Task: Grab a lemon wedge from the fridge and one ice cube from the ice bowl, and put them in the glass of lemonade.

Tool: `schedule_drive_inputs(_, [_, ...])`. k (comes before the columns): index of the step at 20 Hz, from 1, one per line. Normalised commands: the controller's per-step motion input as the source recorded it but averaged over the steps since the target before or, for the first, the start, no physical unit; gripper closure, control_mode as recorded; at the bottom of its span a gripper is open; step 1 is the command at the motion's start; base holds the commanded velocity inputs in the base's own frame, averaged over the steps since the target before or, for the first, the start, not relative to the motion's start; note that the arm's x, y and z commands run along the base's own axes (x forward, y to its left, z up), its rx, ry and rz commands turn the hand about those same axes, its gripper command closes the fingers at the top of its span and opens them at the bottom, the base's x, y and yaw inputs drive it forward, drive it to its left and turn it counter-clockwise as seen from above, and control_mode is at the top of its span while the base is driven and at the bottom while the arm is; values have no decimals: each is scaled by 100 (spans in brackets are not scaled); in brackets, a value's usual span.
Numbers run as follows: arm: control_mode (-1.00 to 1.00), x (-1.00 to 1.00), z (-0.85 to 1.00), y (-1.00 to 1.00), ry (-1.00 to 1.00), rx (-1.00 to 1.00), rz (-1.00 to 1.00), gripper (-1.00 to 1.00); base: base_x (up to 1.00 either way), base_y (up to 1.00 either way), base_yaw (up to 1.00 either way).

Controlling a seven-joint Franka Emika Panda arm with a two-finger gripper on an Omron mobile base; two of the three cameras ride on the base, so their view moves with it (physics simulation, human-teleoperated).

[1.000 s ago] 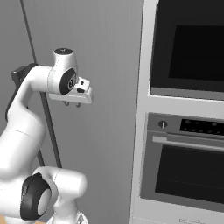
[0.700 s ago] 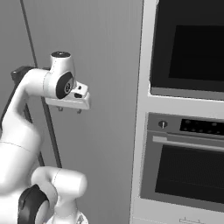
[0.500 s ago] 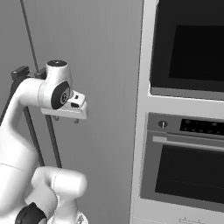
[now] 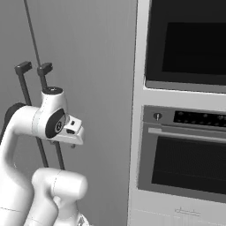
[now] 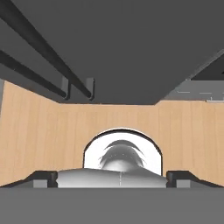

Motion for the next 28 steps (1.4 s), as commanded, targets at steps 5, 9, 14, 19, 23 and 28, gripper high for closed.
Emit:
schedule_drive_inputs(5, [100,0,0,0,0,0,0,-100,-52,-97,-2])
schedule_drive_inputs(9, [100,0,0,0,0,0,0,-100,-29,-100,-24])
schedule_drive_inputs(14, [100,0,0,0,0,0,0,-100,-9,-100,-34])
schedule_drive_inputs(19, [100,0,0,0,0,0,0,-100,11,-100,-24])
schedule_drive_inputs(23, [100,0,0,0,0,0,0,-100,47,-100,-12])
schedule_drive_inputs(28, [100,0,0,0,0,0,0,-100,51,-100,0])
